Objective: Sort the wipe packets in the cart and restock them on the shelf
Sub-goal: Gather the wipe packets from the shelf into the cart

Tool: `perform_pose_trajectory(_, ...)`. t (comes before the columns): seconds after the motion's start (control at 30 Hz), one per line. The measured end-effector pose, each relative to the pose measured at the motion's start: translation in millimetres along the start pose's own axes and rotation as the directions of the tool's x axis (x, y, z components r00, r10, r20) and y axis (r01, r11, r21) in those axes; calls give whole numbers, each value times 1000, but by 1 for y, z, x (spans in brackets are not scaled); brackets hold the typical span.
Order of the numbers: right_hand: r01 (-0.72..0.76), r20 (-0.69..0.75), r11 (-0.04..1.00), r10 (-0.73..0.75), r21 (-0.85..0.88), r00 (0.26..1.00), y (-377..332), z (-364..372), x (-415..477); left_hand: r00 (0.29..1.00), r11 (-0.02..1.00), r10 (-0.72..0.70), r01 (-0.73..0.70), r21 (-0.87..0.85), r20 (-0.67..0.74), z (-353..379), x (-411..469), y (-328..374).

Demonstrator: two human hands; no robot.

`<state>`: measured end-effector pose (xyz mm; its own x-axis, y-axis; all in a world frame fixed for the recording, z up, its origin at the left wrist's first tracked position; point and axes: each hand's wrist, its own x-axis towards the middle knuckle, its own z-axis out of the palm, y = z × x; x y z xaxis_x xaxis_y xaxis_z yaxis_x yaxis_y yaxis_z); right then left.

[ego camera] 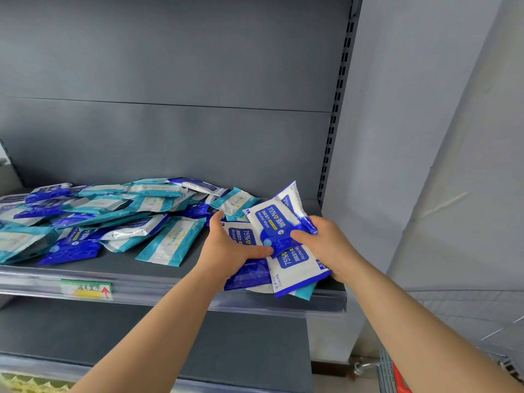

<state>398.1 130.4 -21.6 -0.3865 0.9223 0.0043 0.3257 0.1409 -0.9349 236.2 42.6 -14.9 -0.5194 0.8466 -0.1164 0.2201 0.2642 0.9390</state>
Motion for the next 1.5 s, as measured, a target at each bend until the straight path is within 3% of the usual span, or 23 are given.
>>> perform_pose_trajectory(0.17,50,-64,994,-44,96,997,-13,-11,-6,992,987,116,-121,-102,-54,0,0,8)
perform_pose_trajectory(0.3,93,-124,991,-81,96,989,-17,-16,-15,979,977,196,-199,-79,-50,1,-2,15)
perform_pose_trajectory(0.6,55,-234,991,-24,124,972,-29,-13,-35,976,977,207,-202,-73,72,-7,-4,29)
perform_pose_trajectory(0.8,58,-375,990,-4,131,927,-19,-54,-65,942,961,274,-261,-91,193,32,-16,46)
perform_pose_trajectory(0.97,25,-467,991,39,129,883,11,-115,-96,900,950,313,-295,-107,304,101,-36,64)
perform_pose_trajectory(1.17,-2,-552,986,96,168,828,74,-224,-125,845,947,321,-283,-151,428,235,-61,81)
perform_pose_trajectory(1.5,-235,-453,942,323,239,831,245,-366,-100,851,985,170,-166,-54,497,464,-49,31)
